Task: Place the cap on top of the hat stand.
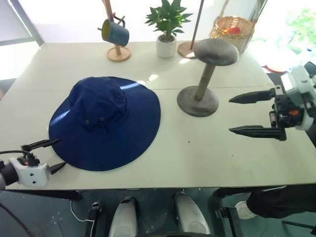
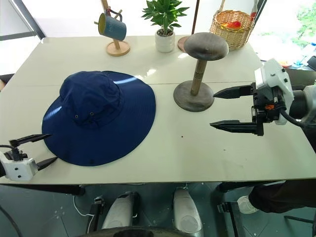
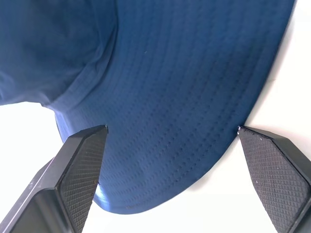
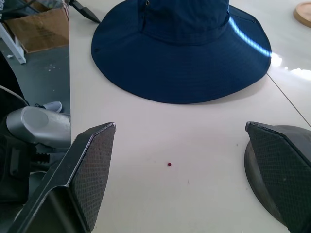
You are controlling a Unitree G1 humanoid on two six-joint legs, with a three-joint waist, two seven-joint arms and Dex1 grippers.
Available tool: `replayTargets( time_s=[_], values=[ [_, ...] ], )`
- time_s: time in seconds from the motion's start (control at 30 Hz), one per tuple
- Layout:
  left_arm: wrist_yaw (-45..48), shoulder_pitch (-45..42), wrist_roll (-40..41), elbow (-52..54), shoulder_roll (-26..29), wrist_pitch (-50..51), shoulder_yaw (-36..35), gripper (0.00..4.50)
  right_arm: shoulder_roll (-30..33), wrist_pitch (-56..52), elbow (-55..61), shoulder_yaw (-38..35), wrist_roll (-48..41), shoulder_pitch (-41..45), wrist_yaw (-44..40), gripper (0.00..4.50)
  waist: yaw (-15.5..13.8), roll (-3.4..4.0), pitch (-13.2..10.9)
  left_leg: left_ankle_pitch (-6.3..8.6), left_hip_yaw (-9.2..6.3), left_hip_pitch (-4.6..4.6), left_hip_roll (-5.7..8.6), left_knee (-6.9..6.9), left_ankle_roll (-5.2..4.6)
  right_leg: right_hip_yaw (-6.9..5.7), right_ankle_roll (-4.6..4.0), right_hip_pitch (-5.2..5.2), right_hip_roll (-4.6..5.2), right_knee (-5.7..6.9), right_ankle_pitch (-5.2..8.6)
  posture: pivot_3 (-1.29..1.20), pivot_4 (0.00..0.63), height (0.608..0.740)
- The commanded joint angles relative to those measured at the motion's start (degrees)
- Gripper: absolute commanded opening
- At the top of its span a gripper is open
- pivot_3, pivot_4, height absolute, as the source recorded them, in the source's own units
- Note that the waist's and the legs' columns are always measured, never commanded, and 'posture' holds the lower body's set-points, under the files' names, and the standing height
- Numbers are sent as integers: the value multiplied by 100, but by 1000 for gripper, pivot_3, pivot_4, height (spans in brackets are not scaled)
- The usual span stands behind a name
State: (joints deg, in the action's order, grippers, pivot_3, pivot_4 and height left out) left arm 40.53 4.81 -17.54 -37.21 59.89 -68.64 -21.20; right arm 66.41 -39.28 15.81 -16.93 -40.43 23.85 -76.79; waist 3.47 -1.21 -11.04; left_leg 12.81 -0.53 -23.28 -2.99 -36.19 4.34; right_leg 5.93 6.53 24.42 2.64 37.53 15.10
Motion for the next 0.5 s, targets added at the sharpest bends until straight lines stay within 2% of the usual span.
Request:
replayTargets(
  time_s=[0.03, 0.2, 0.33, 0.5],
  values=[
    [-279, 26, -162, -499, 523, -304, 218, 4500, 141, 16, 63, -261, -77, 47, 54, 4396, 36, 1, 2, 0, 0, 0, 0, 0, 0, 0, 0, 0, 0, 0, 0, 0, 150, 740],
    [-874, -229, -609, -935, 819, -474, 674, 4500, 84, 13, 86, -275, -118, 19, 193, 4396, 52, 5, 3, 0, 4, -2, -3, 10, 0, 0, 1, 6, -1, -1, 1, 0, 150, 740],
    [-1646, -668, -1287, -872, 579, -243, 1049, 4500, 92, 20, 117, -277, -128, 7, 261, 4396, -46, 35, 20, 0, 5, -4, 1, 2, 0, 0, 3, 1, 4, -1, 1, 0, 150, 740],
    [-3100, -1135, -2301, -768, 304, 179, 1454, 4500, 170, -61, 109, -321, -212, 95, 304, 4396, -197, 82, 48, -2, 6, 0, 3, -8, -3, 0, 4, -12, 5, 0, 0, 0, 150, 740]
  ],
)
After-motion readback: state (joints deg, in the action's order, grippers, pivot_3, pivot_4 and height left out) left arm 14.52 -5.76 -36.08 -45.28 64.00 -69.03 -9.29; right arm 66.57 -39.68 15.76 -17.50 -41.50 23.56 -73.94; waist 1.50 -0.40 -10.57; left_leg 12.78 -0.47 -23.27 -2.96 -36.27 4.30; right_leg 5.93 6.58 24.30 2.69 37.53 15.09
